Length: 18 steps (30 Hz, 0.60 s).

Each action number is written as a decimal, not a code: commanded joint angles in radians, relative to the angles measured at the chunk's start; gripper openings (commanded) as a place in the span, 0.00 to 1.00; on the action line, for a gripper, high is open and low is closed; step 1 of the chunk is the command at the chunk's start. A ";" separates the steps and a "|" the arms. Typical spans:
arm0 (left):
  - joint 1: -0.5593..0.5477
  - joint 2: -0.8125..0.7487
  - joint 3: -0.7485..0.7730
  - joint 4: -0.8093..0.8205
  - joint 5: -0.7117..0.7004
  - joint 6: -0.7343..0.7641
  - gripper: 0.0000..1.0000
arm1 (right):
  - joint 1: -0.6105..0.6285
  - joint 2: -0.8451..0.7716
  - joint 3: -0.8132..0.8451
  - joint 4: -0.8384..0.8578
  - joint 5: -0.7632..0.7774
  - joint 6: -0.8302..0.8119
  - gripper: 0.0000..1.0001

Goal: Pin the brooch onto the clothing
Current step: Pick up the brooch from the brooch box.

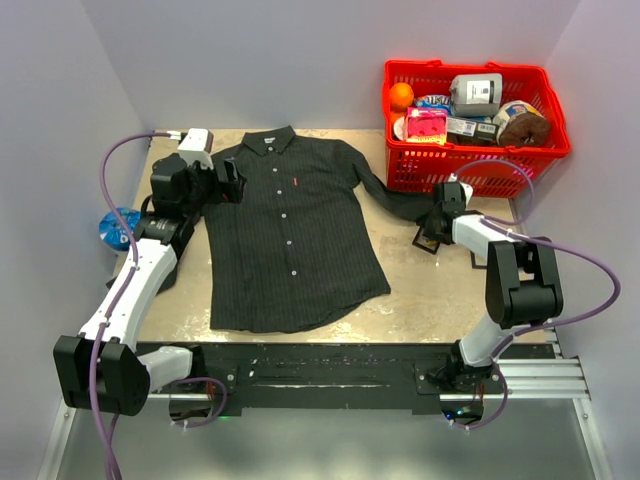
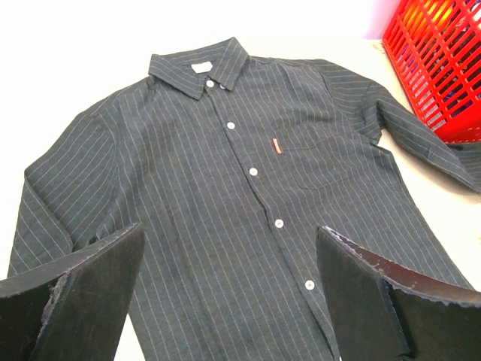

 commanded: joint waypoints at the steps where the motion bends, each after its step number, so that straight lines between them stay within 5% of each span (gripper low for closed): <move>1: -0.010 -0.036 0.003 0.041 0.002 0.004 0.99 | 0.008 -0.049 -0.034 -0.065 -0.063 0.028 0.29; 6: -0.015 -0.045 -0.003 0.049 0.002 0.005 0.99 | 0.011 -0.052 -0.034 -0.080 -0.058 0.031 0.32; 11: -0.015 -0.056 -0.004 0.051 0.005 0.005 0.99 | 0.024 -0.078 -0.049 -0.086 -0.046 0.048 0.50; 18: -0.018 -0.061 -0.004 0.054 0.018 -0.001 0.99 | 0.024 -0.086 -0.039 -0.109 -0.022 0.041 0.59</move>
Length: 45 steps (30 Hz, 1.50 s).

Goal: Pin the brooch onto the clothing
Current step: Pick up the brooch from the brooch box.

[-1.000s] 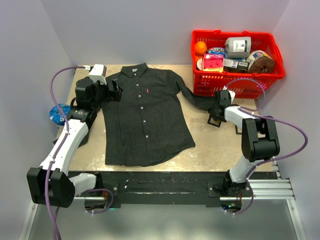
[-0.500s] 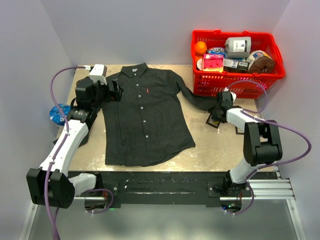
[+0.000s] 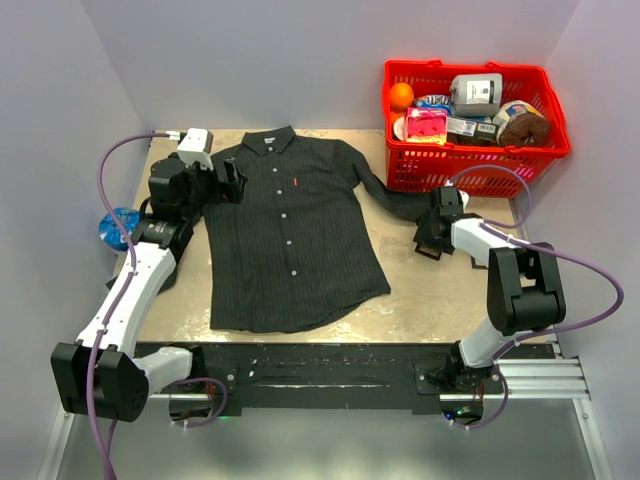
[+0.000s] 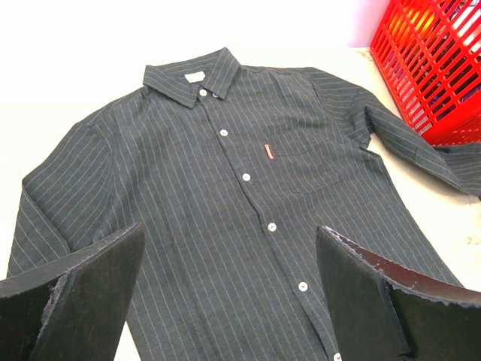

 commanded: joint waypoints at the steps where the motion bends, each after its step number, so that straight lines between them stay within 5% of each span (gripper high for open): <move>1: -0.008 -0.032 -0.004 0.053 0.012 -0.001 0.99 | 0.001 -0.033 -0.007 -0.029 0.030 0.007 0.61; 45: -0.009 -0.042 0.004 0.041 -0.002 0.004 0.99 | 0.003 0.041 0.023 -0.027 0.115 -0.010 0.56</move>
